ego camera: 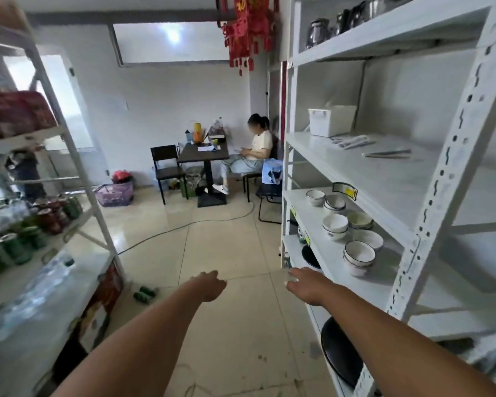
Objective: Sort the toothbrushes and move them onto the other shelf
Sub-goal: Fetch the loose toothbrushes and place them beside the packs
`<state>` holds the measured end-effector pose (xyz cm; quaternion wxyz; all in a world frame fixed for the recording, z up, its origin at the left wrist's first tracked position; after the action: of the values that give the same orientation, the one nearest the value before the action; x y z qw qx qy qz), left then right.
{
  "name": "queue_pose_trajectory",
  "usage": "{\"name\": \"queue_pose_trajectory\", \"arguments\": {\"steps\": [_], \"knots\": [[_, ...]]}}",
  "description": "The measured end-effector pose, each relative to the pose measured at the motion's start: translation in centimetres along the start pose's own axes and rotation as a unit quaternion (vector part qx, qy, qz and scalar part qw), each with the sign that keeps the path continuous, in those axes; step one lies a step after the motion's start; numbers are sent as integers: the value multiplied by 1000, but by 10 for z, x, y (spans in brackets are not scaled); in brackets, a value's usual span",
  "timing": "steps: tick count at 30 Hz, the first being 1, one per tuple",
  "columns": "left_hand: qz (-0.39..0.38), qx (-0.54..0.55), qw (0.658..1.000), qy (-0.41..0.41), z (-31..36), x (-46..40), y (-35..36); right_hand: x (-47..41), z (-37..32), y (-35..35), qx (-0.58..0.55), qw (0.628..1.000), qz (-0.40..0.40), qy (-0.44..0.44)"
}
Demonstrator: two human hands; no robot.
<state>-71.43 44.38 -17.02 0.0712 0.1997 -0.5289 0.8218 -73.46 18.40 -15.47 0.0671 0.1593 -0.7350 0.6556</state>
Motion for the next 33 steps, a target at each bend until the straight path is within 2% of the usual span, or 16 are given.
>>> {"name": "queue_pose_trajectory", "arguments": {"steps": [7,10,15,17,33], "knots": [[-32,8,999,36,-26,-44,-17,-49,-21,-9,-8,1000,11,23],[-24,18,1000,5,-41,-69,-24,-74,-23,-11,-15,999,16,39],[-23,22,999,19,-50,-137,-28,-135,-24,-20,-7,999,15,36],[-26,26,999,-2,-52,-174,-26,-163,-22,-23,-2,999,8,31],[-16,1,1000,-27,45,-341,-122,-412,-5,-99,4,999,-10,-30]]}}
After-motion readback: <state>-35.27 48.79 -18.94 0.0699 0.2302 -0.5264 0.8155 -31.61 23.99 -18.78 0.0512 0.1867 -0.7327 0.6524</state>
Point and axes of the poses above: each hand's wrist, its own x-axis away from the middle knuckle, its own y-axis out of the palm, z = x × y, the point moved 2 cm from there along -x, towards the middle knuckle, and after that the axes turned 15 degrees about x, right-handed, at the moved point
